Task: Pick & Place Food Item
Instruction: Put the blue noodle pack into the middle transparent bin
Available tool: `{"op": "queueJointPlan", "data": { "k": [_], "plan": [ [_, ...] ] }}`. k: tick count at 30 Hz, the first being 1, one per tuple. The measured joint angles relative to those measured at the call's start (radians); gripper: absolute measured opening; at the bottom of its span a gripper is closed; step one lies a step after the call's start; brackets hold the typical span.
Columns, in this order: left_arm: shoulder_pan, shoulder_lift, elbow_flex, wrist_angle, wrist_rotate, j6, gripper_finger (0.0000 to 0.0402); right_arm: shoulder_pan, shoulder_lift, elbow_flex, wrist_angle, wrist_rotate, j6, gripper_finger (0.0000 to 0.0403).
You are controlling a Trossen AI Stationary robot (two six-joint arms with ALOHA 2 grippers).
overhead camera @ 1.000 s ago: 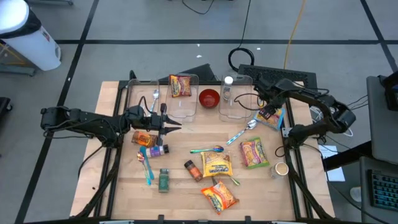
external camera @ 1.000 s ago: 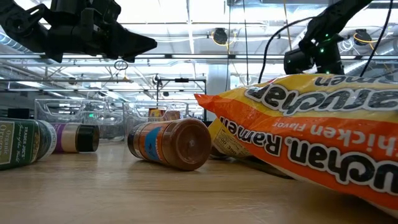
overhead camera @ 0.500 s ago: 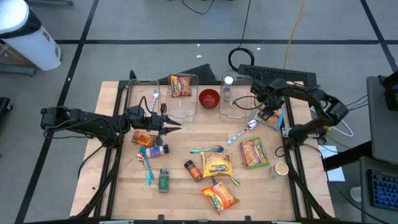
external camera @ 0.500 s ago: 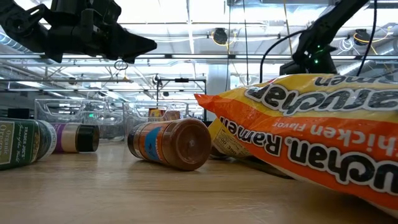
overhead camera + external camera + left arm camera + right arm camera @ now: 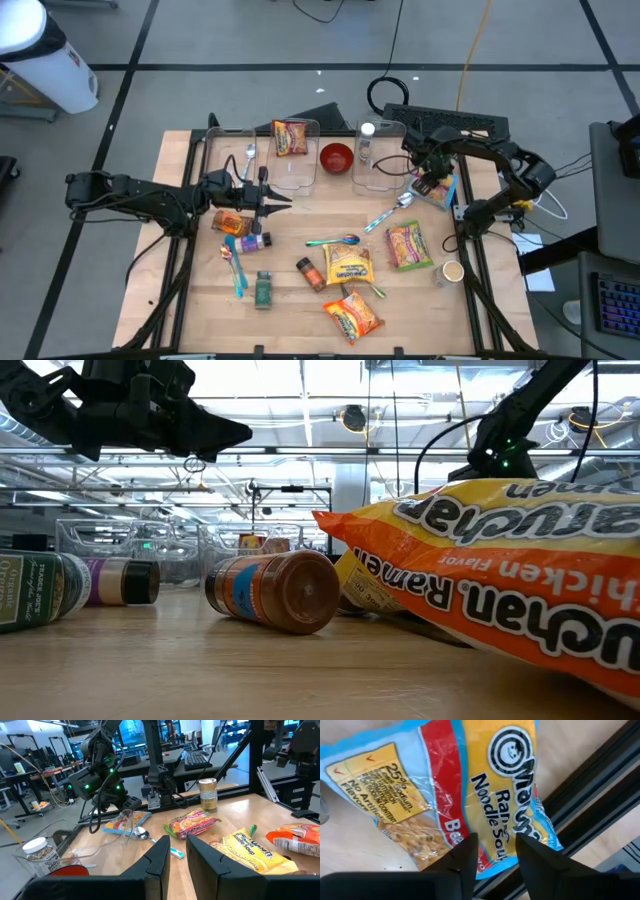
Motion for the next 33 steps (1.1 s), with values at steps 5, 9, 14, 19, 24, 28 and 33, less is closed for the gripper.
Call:
{"op": "queueJointPlan", "data": {
  "k": [5, 9, 14, 19, 24, 28, 33],
  "plan": [
    [0.0, 0.0, 0.0, -0.001, 0.0, -0.001, 0.0072, 0.0, 0.0, 0.0, 0.004, 0.003, -0.003, 0.0083],
    [0.0, 0.0, 0.0, -0.001, 0.0, -0.002, 0.0072, -0.002, 0.0, 0.0, 0.003, 0.003, -0.011, 0.0057],
    [0.0, 0.0, 0.0, -0.001, 0.0, -0.003, 0.0072, -0.011, 0.0, 0.0, 0.0, 0.002, -0.043, 0.0019],
    [0.0, 0.0, 0.0, -0.001, 0.0, -0.003, 0.0072, -0.012, 0.0, 0.0, -0.001, 0.002, -0.075, 0.0004],
    [0.0, 0.0, 0.0, -0.001, 0.0, -0.003, 0.0072, -0.012, 0.0, 0.0, -0.023, 0.006, -0.115, 0.0001],
    [0.0, 0.0, 0.0, 0.001, 0.0, -0.002, 0.0072, -0.009, -0.024, -0.001, -0.046, 0.054, -0.121, 0.0],
    [0.0, 0.0, 0.0, 0.005, 0.0, 0.003, 0.0072, -0.003, -0.087, -0.001, -0.056, 0.055, -0.132, 0.0]
  ]
}}
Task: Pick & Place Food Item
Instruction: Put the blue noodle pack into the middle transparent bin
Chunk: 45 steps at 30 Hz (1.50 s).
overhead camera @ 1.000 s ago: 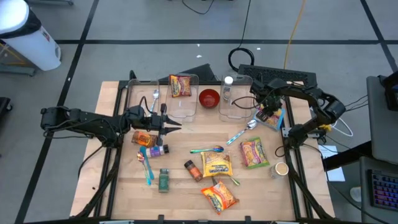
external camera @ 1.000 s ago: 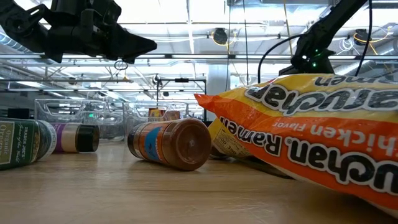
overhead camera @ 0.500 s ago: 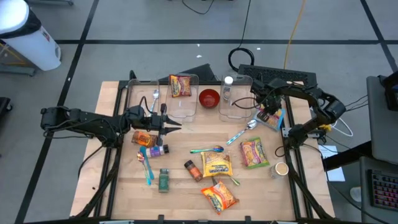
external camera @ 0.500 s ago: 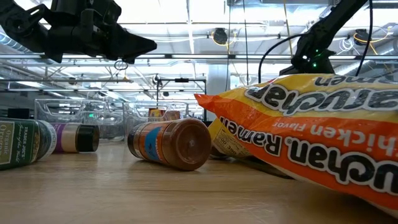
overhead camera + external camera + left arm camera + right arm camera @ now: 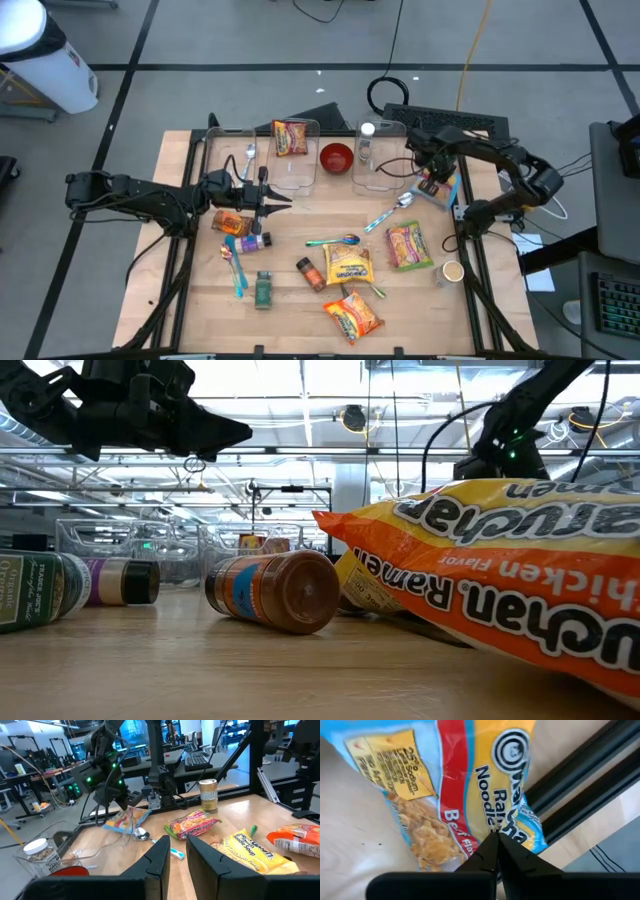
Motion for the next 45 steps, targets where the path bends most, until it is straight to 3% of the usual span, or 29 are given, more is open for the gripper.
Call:
{"op": "queueJointPlan", "data": {
  "k": [18, 33, 45],
  "plan": [
    [0.0, 0.0, 0.0, 0.023, 0.0, 0.004, 0.0072, 0.0, -0.25, 0.0, -0.032, -0.031, 0.008, 0.0],
    [0.076, 0.0, 0.017, 0.049, -0.003, -0.084, 0.0072, 0.043, -0.344, 0.005, -0.035, -0.031, 0.0, 0.0],
    [0.118, 0.0, 0.045, -0.003, -0.003, -0.116, 0.0072, 0.089, -0.348, 0.077, -0.058, -0.029, 0.043, 0.0]
  ]
}}
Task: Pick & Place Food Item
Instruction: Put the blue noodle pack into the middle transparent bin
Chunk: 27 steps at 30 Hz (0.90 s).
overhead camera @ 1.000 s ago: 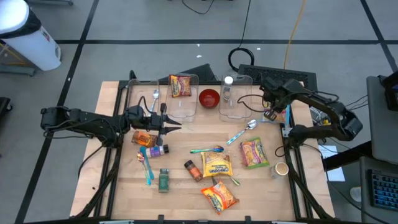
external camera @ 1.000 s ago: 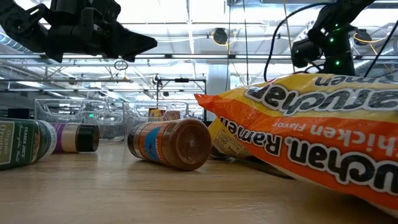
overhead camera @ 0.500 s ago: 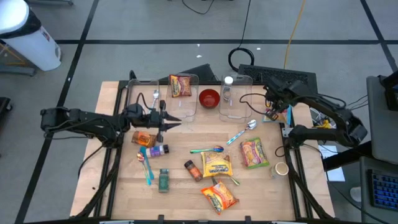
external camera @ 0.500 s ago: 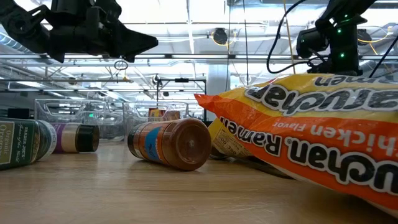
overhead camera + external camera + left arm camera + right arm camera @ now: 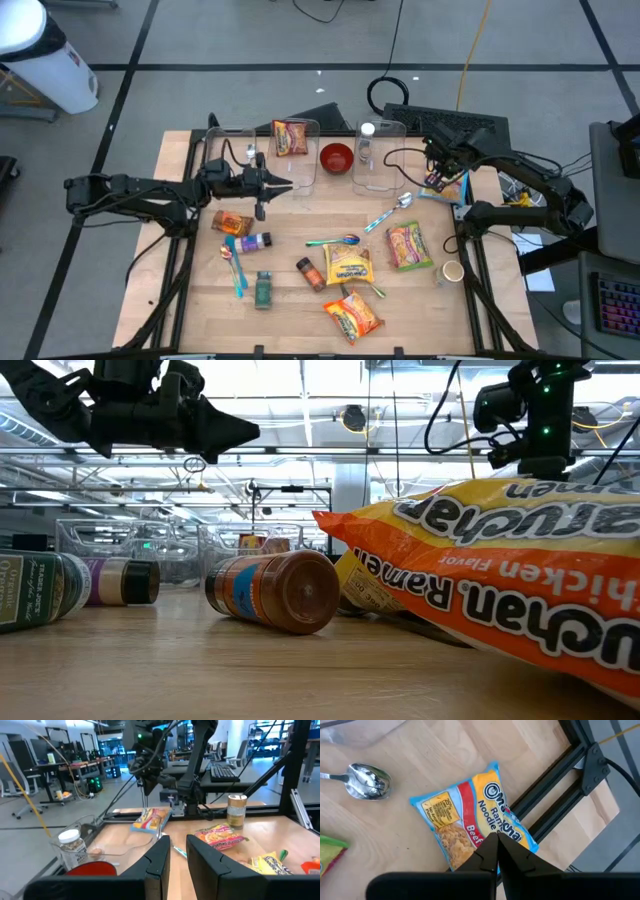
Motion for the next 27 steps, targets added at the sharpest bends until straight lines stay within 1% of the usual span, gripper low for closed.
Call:
{"op": "queueJointPlan", "data": {
  "k": [3, 6, 10, 15, 18, 22, 27],
  "plan": [
    [0.0, 0.001, 0.0, -0.009, 0.0, 0.0, 0.0072, 0.0, 0.0, -0.001, 0.0, 0.002, 0.024, 0.0009],
    [0.0, 0.002, 0.0, -0.01, 0.0, 0.003, 0.0072, 0.0, 0.0, -0.001, -0.023, 0.001, 0.049, 0.0035],
    [0.0, 0.002, 0.0, -0.01, 0.0, 0.004, 0.0072, -0.015, 0.01, -0.001, -0.072, 0.003, 0.068, 0.0092],
    [0.0, 0.002, 0.0, -0.01, 0.0, 0.003, 0.0072, -0.054, 0.047, -0.001, -0.089, 0.003, 0.079, 0.0169],
    [0.0, 0.002, 0.0, -0.011, 0.001, 0.002, 0.0072, -0.07, 0.081, -0.002, -0.089, 0.006, 0.079, 0.0203],
    [0.0, 0.002, 0.0, -0.028, 0.001, 0.003, 0.0072, -0.08, 0.139, -0.01, -0.085, 0.011, 0.079, 0.023],
    [0.0, 0.002, 0.0, -0.036, 0.002, 0.003, 0.0072, -0.082, 0.218, -0.044, -0.085, 0.12, 0.076, 0.0237]
  ]
}}
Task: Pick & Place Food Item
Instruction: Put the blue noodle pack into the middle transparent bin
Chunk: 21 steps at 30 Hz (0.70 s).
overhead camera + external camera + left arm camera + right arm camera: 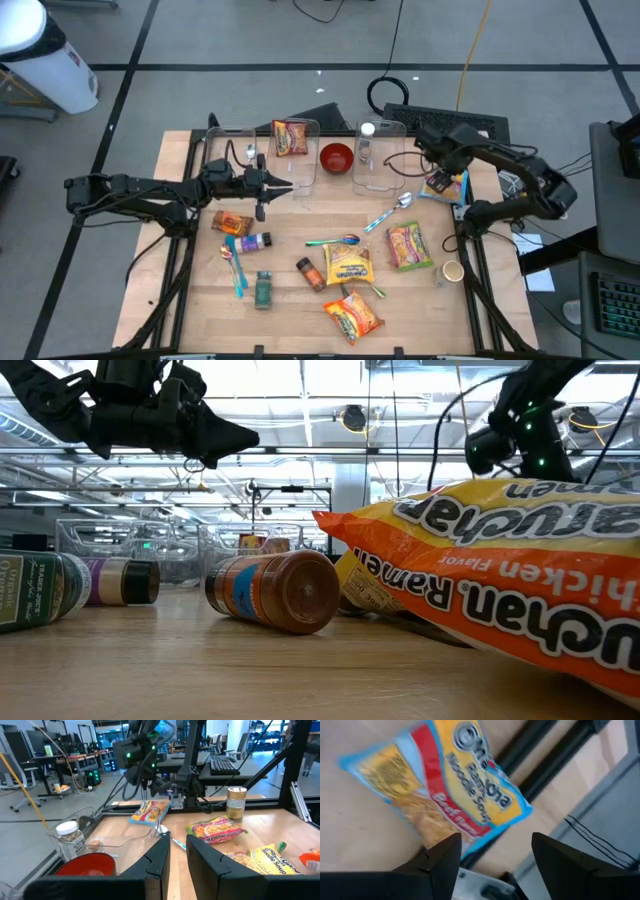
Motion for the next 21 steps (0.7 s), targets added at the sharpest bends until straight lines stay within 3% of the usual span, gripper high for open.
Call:
{"op": "queueJointPlan", "data": {
  "k": [21],
  "plan": [
    [-0.006, 0.0, 0.0, -0.006, 0.008, 0.0, 0.0072, -0.004, 0.158, -0.017, 0.06, 0.013, -0.001, 0.0219]
  ]
}}
